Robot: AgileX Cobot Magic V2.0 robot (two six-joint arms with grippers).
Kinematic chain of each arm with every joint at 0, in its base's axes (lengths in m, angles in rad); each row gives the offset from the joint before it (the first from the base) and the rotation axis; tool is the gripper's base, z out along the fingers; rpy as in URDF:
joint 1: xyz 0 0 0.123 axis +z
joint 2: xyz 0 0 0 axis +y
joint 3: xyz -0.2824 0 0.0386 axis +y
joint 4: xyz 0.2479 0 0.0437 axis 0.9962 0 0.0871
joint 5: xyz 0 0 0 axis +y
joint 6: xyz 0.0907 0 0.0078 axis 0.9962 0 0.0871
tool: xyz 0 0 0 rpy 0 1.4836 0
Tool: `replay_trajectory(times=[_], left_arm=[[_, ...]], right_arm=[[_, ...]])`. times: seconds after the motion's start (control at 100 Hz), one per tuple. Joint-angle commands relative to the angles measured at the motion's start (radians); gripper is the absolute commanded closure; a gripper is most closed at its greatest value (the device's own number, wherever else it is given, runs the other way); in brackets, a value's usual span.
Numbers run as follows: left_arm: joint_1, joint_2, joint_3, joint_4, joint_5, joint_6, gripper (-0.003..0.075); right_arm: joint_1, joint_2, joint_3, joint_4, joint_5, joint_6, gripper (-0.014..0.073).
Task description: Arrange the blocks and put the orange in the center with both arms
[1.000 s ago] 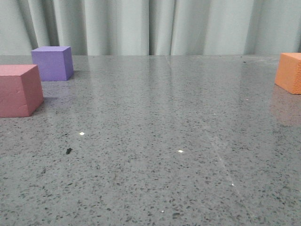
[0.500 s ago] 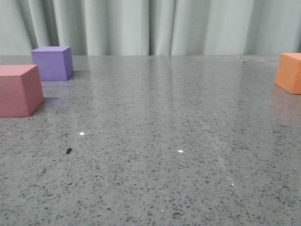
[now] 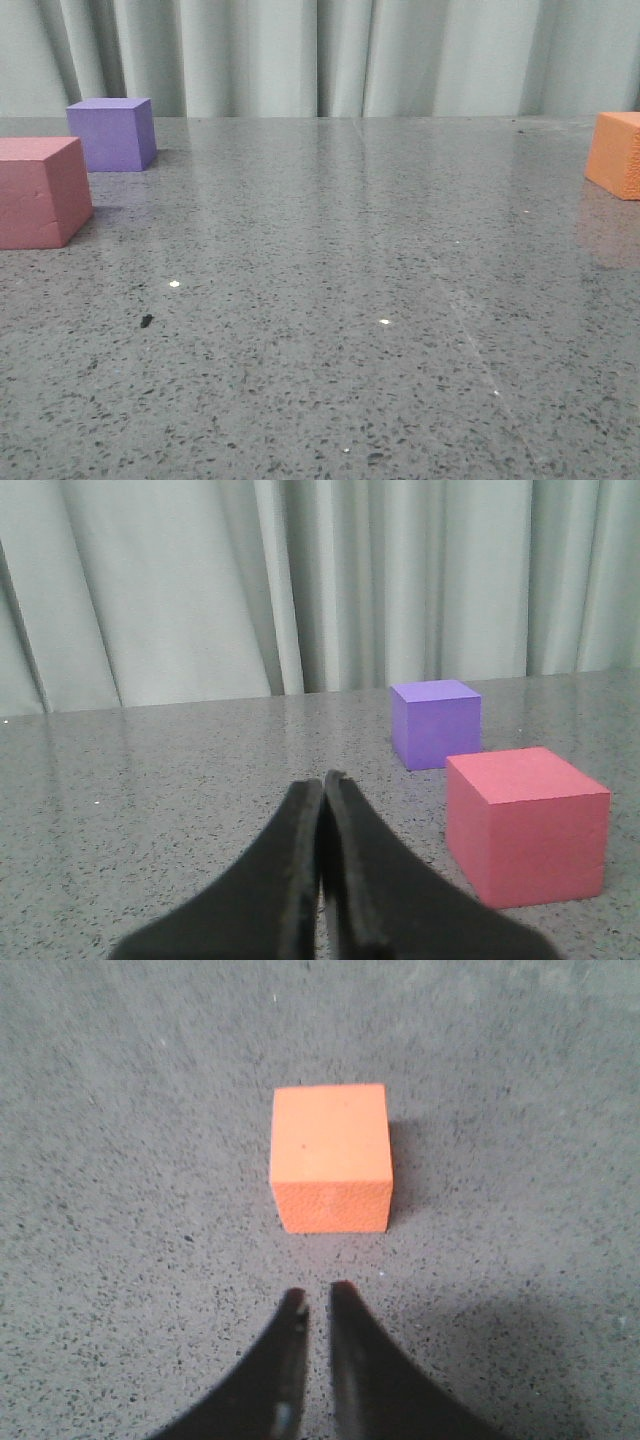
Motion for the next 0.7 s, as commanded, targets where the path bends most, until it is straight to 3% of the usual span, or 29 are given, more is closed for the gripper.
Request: replay_trajectory(times=[0.0, 0.08, 0.3, 0.69], left_arm=[[-0.008, -0.032, 0.055, -0.002, -0.077, -0.003, 0.073], [-0.008, -0.032, 0.055, -0.002, -0.077, -0.003, 0.073], [-0.008, -0.032, 0.055, -0.002, -0.077, -0.003, 0.073], [-0.008, -0.032, 0.055, -0.002, -0.077, -0.003, 0.073]], right_arm=[[-0.004, 0.011, -0.039, 0.005, -0.081, -0.003, 0.0188], [-0.004, 0.016, -0.039, 0.005, -0.123, -0.003, -0.0077], [-0.004, 0.026, -0.044, 0.004, -0.265, -0.044, -0.0042], [-0.004, 0.321, -0.266, 0.003, -0.153, -0.054, -0.0042]])
